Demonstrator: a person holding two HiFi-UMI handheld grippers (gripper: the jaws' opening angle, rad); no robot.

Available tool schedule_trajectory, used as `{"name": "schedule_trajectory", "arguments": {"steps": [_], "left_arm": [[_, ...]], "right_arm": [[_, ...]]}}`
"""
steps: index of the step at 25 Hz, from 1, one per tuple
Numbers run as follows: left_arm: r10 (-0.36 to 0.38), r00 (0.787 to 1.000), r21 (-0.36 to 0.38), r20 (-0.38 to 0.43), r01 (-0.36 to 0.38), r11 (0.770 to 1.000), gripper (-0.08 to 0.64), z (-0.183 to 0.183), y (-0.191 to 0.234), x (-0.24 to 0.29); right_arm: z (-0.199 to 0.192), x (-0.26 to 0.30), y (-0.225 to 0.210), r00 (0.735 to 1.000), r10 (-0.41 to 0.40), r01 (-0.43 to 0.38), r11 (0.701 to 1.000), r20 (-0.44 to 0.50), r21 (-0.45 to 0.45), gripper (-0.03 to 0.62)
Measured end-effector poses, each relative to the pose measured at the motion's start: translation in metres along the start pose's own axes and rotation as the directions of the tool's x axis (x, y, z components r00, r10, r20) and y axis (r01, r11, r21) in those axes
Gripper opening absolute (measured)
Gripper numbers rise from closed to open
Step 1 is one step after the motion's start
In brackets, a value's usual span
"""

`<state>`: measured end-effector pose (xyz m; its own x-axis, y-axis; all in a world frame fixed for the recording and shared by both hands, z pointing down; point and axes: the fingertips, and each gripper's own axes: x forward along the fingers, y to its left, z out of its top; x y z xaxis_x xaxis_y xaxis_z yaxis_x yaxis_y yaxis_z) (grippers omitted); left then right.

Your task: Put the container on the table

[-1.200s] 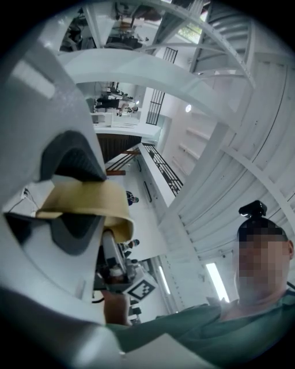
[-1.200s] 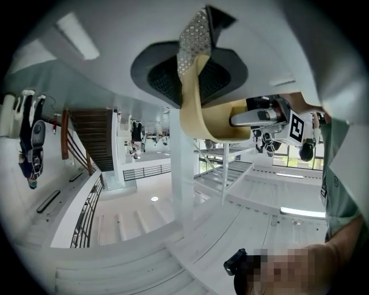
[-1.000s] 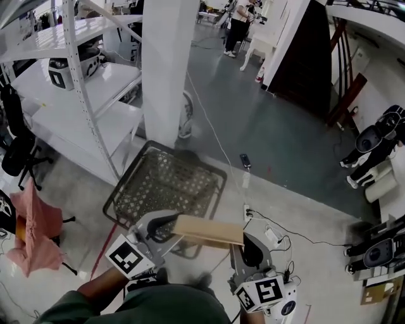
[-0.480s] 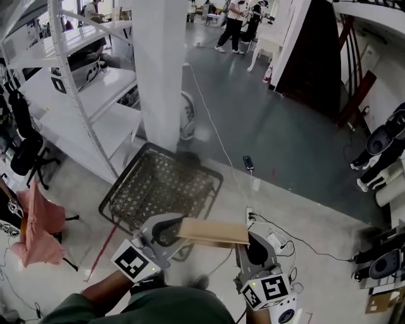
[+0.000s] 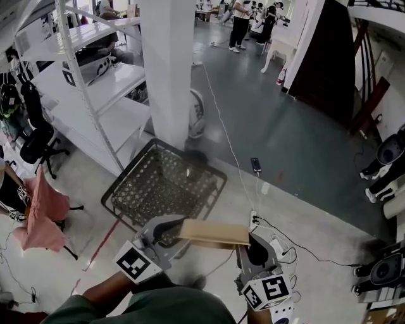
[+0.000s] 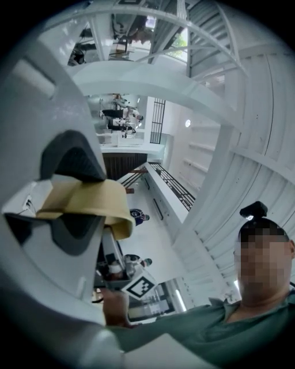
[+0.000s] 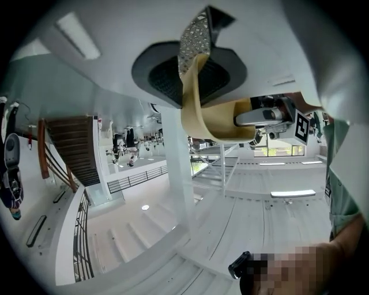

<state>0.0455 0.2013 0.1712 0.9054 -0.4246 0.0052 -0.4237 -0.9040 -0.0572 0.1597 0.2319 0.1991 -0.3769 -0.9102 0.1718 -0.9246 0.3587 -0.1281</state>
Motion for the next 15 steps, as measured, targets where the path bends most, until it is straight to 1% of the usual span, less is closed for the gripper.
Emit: {"name": "schedule_trajectory", "arguments": {"steps": [4,6,8,12,15], "left_arm": [[0.038,0.999,-0.013,-0.023,-0.038,0.999,0.118,-0.014,0.009,-0.014],[0.05,0.998,-0.045,-0.037,-0.052,0.998,0.123,-0.021,0.021,-0.02],[0.055,0.997,-0.08,-0.047,-0.059,0.995,0.124,-0.024,0.041,-0.025],[0.056,0.998,-0.073,-0.021,-0.058,0.996,0.117,-0.024,0.095,-0.049],[0.053,0.999,-0.08,0.002,-0.052,0.995,0.115,-0.022,0.127,-0.057]], "right_arm": [[-0.012,0.018,0.008,0.999,0.041,-0.04,0.999,-0.027,0.008,0.058],[-0.014,0.033,0.011,0.998,0.045,-0.045,0.999,-0.047,0.017,0.054],[-0.011,0.052,0.018,0.997,0.043,-0.042,0.999,-0.059,0.023,0.052],[-0.002,0.097,0.05,0.997,0.051,-0.051,0.999,-0.064,0.01,0.06],[0.009,0.124,0.061,0.998,0.037,-0.038,0.999,-0.059,-0.018,0.063]]}}
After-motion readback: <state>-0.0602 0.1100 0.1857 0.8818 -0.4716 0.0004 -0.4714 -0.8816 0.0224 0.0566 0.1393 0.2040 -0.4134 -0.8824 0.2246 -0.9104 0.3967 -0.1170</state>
